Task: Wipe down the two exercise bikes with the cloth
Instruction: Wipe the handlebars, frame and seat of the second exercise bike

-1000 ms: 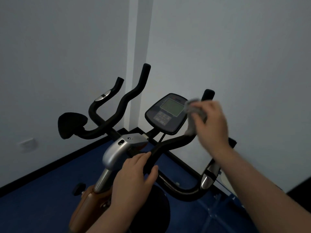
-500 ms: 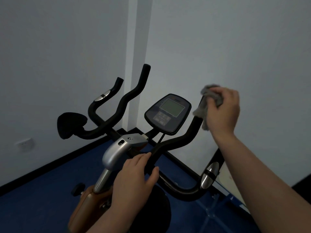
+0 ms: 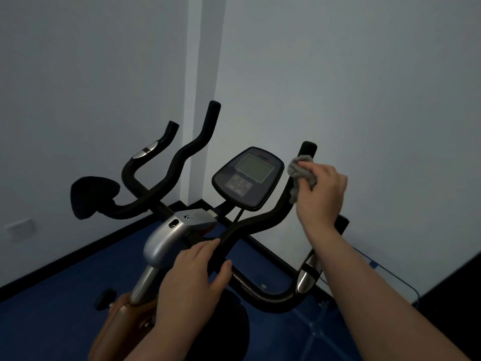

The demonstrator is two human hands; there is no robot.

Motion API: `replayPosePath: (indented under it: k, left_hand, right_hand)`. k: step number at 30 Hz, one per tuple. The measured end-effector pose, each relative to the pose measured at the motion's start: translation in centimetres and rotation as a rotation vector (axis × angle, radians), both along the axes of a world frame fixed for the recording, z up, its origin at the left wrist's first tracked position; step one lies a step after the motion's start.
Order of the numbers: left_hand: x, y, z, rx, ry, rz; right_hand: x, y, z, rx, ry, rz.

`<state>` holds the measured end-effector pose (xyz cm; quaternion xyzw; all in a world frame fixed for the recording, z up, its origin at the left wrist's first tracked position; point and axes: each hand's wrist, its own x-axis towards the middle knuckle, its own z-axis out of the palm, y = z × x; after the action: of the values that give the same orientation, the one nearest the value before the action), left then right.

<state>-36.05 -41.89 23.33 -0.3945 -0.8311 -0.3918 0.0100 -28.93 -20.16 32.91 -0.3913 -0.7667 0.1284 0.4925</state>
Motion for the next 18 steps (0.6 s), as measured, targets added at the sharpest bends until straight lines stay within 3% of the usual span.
replayPosePath:
  k: [3, 7, 11, 15, 18]
  left_hand:
    - [-0.1, 0.0, 0.1, 0.0, -0.006, 0.009]
    - [0.2, 0.0, 0.3, -0.002, 0.005, 0.016]
    - [0.3, -0.1, 0.4, 0.005, 0.005, 0.035]
    - [0.7, -0.2, 0.5, 0.028, 0.025, 0.091]
    - [0.9, -0.2, 0.3, 0.069, 0.045, 0.137]
  right_hand:
    - [0.1, -0.9, -1.3, -0.029, -0.121, 0.051]
    - [0.2, -5.3, -5.2, -0.128, -0.093, 0.121]
    - [0.3, -6.6, -4.4, -0.16, -0.229, 0.397]
    - [1.1, -3.3, -1.5, -0.09, -0.147, 0.264]
    - [1.4, -4.1, -3.7, -0.082, -0.276, 0.174]
